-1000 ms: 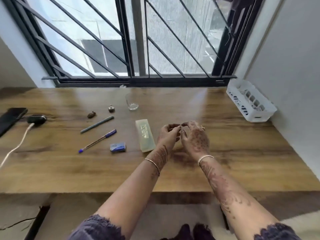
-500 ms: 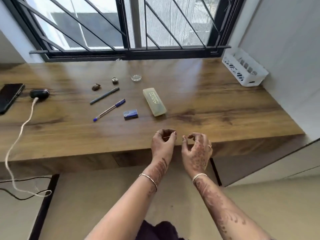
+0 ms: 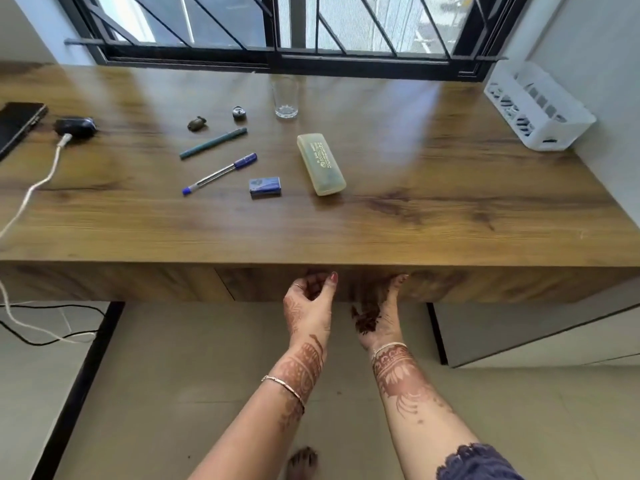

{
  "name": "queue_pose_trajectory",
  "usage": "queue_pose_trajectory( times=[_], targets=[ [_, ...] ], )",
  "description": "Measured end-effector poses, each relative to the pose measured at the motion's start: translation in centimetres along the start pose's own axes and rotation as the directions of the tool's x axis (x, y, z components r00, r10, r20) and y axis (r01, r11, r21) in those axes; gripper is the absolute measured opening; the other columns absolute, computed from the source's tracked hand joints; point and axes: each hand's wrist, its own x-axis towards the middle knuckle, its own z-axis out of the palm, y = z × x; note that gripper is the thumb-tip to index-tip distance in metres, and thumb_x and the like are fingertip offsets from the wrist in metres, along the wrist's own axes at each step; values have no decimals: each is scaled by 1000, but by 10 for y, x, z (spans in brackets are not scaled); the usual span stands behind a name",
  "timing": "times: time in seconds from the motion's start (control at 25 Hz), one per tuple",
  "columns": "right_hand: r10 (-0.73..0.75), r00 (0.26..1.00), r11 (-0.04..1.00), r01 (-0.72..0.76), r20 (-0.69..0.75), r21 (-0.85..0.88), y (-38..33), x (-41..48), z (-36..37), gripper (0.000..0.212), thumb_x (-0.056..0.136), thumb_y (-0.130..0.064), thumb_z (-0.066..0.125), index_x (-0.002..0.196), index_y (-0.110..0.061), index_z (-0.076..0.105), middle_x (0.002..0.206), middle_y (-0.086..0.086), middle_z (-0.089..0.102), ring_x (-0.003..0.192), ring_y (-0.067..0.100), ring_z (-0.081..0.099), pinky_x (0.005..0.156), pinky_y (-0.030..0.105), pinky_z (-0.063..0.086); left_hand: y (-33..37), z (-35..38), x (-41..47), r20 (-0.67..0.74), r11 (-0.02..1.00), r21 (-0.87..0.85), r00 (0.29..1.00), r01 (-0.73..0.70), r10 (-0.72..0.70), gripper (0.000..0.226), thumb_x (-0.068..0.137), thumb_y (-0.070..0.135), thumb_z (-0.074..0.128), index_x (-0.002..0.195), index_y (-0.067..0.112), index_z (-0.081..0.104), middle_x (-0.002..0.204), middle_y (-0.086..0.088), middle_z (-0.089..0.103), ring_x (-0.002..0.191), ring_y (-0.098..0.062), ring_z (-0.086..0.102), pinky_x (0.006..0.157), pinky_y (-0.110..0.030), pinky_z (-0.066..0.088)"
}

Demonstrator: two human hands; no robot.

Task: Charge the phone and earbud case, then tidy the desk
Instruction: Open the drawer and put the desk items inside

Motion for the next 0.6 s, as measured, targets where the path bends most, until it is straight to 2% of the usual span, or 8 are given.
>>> queue_pose_trajectory(
  times=[0.04,0.08,0.2,0.28,0.36,0.44,0.52,0.6],
  targets=[
    [-1,999,999,-1,39,50,3,8,-3,77,55,-78,60,115,-31,65,131,-3,60,125,16,51,112,37,31,-1,0,1,-2,1000,-22,1000,-6,6,10,80,20,75,83,19,65,84,-4,71,73,-10,64,73,-18,50],
    [-6,999,995,1,47,100,4,15,-5,66,67,-75,51,112,-30,67,126,-2,63,127,18,50,114,37,29,-3,-1,1,-6,999,-51,1000,-2,2,9,81,18,74,85,17,66,86,-6,71,74,-11,63,75,-19,50],
    [8,995,985,-26,104,170,7,19,-10,66,83,-72,35,124,-27,59,120,-3,65,127,17,50,116,37,26,-5,-4,-3,-30,988,-156,999,-17,13,7,83,10,71,85,15,66,85,-9,69,78,-15,63,80,-28,51],
    [4,990,985,-28,142,168,6,18,-10,66,82,-72,36,124,-26,59,117,-2,68,122,17,53,114,36,29,-3,-6,-7,-52,974,-222,998,-53,43,7,83,9,71,84,15,67,86,-9,69,80,-16,64,83,-31,52],
    [10,986,981,-41,163,190,5,15,-10,72,75,-72,45,128,-25,59,126,0,65,125,20,52,114,37,30,0,-5,-10,-54,962,-264,997,-73,61,7,82,8,71,86,14,68,88,-9,69,83,-16,64,85,-31,53],
    [8,984,978,-45,181,203,5,14,-12,69,71,-69,52,123,-25,63,128,2,64,125,21,54,114,39,32,2,-5,-16,-23,965,-253,997,-72,69,10,82,6,72,91,9,70,89,-7,70,83,-12,66,84,-24,54],
    [-10,989,978,-22,151,205,6,13,-16,61,72,-67,55,114,-25,69,125,3,65,122,21,57,113,39,34,4,-4,-22,18,976,-205,996,-79,84,16,81,1,71,97,3,70,88,-3,71,76,-1,66,77,-13,53],
    [-26,991,981,1,127,193,12,11,-26,61,70,-66,59,114,-24,69,125,4,65,122,21,57,114,39,33,7,-3,-24,32,977,-190,993,-102,109,19,80,-2,70,99,0,70,87,-1,71,72,5,65,73,-8,51]
  ],
)
